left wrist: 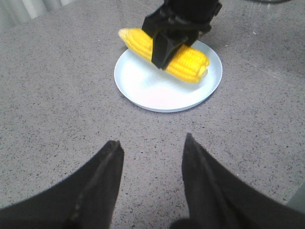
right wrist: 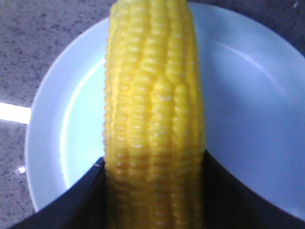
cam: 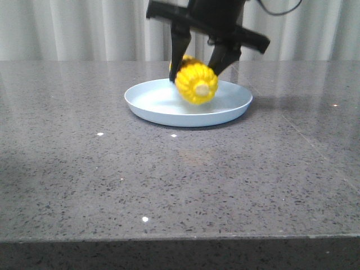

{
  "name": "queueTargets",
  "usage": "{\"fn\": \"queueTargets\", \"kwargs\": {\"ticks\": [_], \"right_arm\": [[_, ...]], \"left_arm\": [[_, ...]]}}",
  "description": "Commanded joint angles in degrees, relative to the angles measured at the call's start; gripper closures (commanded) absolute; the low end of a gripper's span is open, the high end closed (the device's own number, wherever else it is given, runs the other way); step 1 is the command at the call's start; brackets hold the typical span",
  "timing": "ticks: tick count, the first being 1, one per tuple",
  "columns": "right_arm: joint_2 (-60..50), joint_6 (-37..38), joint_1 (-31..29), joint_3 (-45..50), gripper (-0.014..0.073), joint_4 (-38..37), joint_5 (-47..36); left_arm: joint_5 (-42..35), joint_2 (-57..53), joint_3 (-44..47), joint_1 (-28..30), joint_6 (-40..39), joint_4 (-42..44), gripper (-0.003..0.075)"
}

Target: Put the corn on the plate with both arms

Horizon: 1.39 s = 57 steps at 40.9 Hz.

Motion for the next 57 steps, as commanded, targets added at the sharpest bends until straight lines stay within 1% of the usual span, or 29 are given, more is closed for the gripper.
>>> {"fn": "queueTargets", "kwargs": {"ticks": [1,2,5,7,12,15,19,26,31,36,41,48,54,57], "right_arm": [[-2.1,0.6,0.0,-1.7,0.0244,0.5,-1.1],[-2.0,0.6,0.0,-1.7,0.0198,0.7,-0.8],[-2.1,0.5,0.0,-1.7,0.0116,0.5,-0.4],[-2.5,0.5,0.0,-1.7,0.0093,0.3,-0.4],[-5.4,0.4,0.0,-1.7,0.0090,-0.5,-1.1],[-8.0,-0.9,0.0,-1.7,0.0090,-0.8,-1.2],[-12.1,-4.2,0.0,-1.7,0.0090,-2.4,-0.4],[-19.3,-10.4,0.0,-0.2,0.0090,-5.3,3.5],[-27.6,-15.5,0.0,6.7,0.0090,-6.1,3.5],[-36.6,-18.3,0.0,15.5,0.0090,-7.8,3.6],[-44.4,-18.5,0.0,23.3,0.0090,-11.4,3.5],[-54.9,-18.5,0.0,32.9,0.0090,-13.0,2.6],[-63.3,-18.4,0.0,40.4,0.0090,-12.7,-0.7],[-68.1,-18.4,0.0,44.8,0.0090,-12.3,-4.2]], "left_arm": [[-4.5,-0.3,-1.6,-0.3,-0.5,-0.6,0.0419],[-4.5,-0.3,-1.6,-0.3,-0.5,-0.6,0.0419],[-4.5,-0.3,-1.6,-0.3,-0.5,-0.6,0.0419],[-4.5,-0.3,-1.6,-0.3,-0.5,-0.6,0.0419],[-4.5,-0.3,-1.6,-0.3,-0.5,-0.6,0.0419],[-4.5,-0.3,-1.6,-0.3,-0.5,-0.6,0.0419],[-4.5,-0.3,-1.6,-0.3,-0.5,-0.6,0.0419],[-4.5,-0.3,-1.6,-0.3,-0.5,-0.6,0.0419],[-4.5,-0.3,-1.6,-0.3,-0.5,-0.6,0.0419],[-4.5,-0.3,-1.6,-0.3,-0.5,-0.6,0.0419],[-4.5,-0.3,-1.6,-0.3,-0.5,-0.6,0.0419],[-4.5,-0.3,-1.6,-0.3,-0.5,-0.6,0.0419],[-4.5,-0.3,-1.6,-0.3,-0.5,-0.6,0.0419],[-4.5,-0.3,-1.6,-0.3,-0.5,-0.6,0.0419]]}}
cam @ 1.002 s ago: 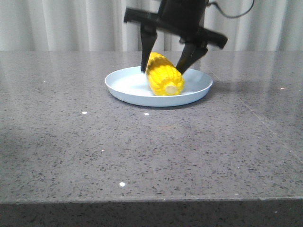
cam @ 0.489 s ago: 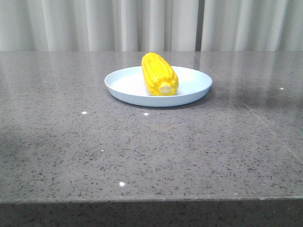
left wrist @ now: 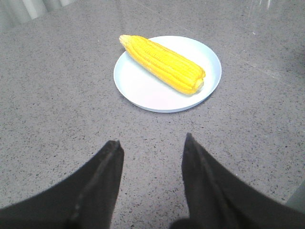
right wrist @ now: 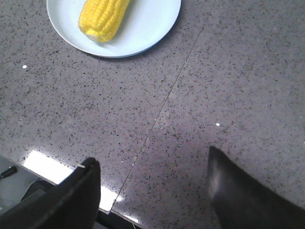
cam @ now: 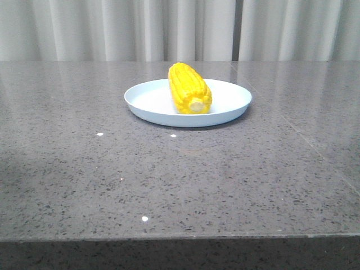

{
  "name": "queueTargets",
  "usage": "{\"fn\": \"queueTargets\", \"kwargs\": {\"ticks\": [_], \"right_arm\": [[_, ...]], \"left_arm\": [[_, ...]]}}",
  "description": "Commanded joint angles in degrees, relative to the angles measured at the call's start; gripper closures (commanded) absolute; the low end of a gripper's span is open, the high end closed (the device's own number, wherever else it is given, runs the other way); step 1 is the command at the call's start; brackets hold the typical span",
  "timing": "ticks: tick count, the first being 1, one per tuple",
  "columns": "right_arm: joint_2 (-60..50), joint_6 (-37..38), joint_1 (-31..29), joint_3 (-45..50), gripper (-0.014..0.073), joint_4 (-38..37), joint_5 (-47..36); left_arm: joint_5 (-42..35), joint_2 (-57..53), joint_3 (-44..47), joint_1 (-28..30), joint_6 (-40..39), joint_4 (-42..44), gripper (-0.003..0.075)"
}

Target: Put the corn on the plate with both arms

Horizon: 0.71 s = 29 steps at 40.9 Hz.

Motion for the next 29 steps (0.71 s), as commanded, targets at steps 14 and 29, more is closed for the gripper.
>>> {"fn": "queueTargets", "kwargs": {"ticks": [14,29], "right_arm": [[-17.3,-0.4,0.0,13.3,0.0384,-0.3,-16.3],[-17.5,-0.4,0.0,14.3,0.0660,-0.3,-16.6]], "left_arm": [[-4.5,-0.3,0.3,-0.3,-0.5,-0.6,0.0588],[-4.7,-0.3,0.6,-0.3,-0.5,-0.6,0.0741]]}}
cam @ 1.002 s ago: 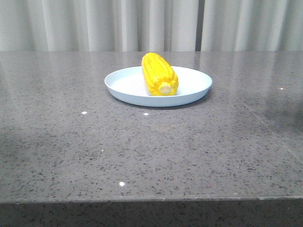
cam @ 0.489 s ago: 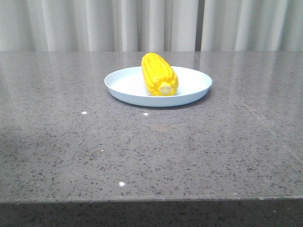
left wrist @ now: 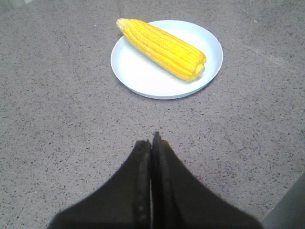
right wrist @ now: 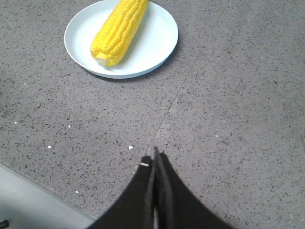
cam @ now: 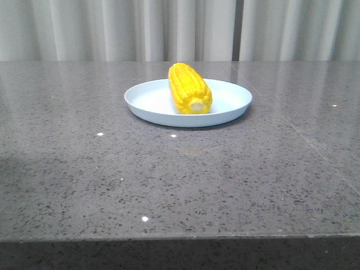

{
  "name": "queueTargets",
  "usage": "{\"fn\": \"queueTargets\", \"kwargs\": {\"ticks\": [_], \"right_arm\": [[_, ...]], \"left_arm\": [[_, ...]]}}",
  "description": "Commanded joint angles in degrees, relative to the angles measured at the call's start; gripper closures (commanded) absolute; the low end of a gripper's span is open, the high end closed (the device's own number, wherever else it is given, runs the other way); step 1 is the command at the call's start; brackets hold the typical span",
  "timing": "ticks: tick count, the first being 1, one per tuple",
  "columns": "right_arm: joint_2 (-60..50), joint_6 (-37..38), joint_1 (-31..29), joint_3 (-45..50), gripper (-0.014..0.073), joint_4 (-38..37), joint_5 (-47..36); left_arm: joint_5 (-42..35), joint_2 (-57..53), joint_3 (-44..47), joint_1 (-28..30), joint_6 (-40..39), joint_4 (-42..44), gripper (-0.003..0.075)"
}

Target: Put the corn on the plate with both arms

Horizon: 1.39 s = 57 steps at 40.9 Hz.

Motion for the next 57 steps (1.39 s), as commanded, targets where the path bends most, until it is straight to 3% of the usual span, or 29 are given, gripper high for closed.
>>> {"fn": "queueTargets", "kwargs": {"ticks": [1,18,21,30,36,45,57], "right_arm": [[0.0,-0.3,0.0,-1.4,0.0660,-0.3,-4.3],[0.0,-0.3,0.0,-1.4,0.0660,-0.3,-4.3],[0.0,-0.3,0.0,-1.4,0.0661,-0.3,-4.3],[0.0,-0.3,0.0,-1.4,0.0661,-0.3,-4.3],[0.0,-0.3,0.0,-1.4,0.0661,-0.3,-4.3],[0.0,-0.3,0.0,-1.4,0.0661,-0.3,-4.3],[0.0,-0.3,0.0,-1.4,0.0661,-0.3,-4.4]], "left_arm": [[-4.6,-0.3,-1.5,-0.3,-0.5,-0.6,0.0741],[-4.9,-0.8,-0.9,-0.2,-0.5,-0.5,0.0741],[-7.7,-3.1,1.3,1.5,-0.4,2.3,0.0741],[-27.7,-17.7,18.6,11.1,-0.4,2.3,0.0741],[-36.6,-28.3,30.1,18.8,-0.4,2.3,0.0741],[-37.9,-39.1,40.7,27.5,-0.4,0.7,0.0741],[-41.4,-44.7,46.2,29.0,-0.4,0.5,0.0741]]}}
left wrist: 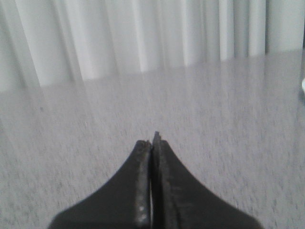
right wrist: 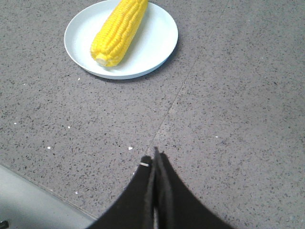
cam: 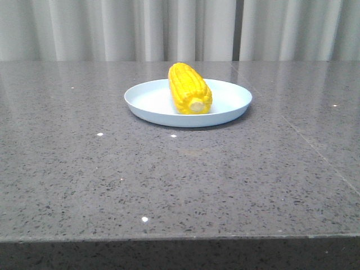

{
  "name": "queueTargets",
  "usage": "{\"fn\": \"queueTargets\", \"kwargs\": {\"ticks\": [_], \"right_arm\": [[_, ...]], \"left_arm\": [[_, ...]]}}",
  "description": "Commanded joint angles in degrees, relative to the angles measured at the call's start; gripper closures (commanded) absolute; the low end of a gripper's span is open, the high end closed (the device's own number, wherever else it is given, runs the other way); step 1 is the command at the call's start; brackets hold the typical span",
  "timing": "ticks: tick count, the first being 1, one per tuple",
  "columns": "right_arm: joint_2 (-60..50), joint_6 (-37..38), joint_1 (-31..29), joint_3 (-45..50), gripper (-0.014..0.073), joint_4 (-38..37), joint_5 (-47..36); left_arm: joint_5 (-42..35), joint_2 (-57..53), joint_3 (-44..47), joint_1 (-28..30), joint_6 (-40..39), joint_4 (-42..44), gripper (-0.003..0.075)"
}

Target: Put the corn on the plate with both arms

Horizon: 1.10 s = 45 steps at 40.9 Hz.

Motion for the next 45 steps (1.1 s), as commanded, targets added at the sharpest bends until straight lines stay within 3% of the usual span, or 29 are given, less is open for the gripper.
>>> {"fn": "queueTargets", "kwargs": {"ticks": [1,9,45], "right_arm": [[0.0,-0.2,0.0,-1.4,0.0661,-0.3,-4.0],[0.0,-0.2,0.0,-1.4,0.0661,-0.3,-4.1],[0.0,-0.2,0.0,-1.4,0.0661,-0.3,-4.1]], "left_arm": [[-6.0,-1.4,0.2,0.2,-0.4,-0.6,0.0741],[-6.2,-1.4,0.2,2.6,-0.4,-0.6,0.0741],[-6.2,-1.4,0.2,1.5,-0.4,-0.6,0.0741]]}}
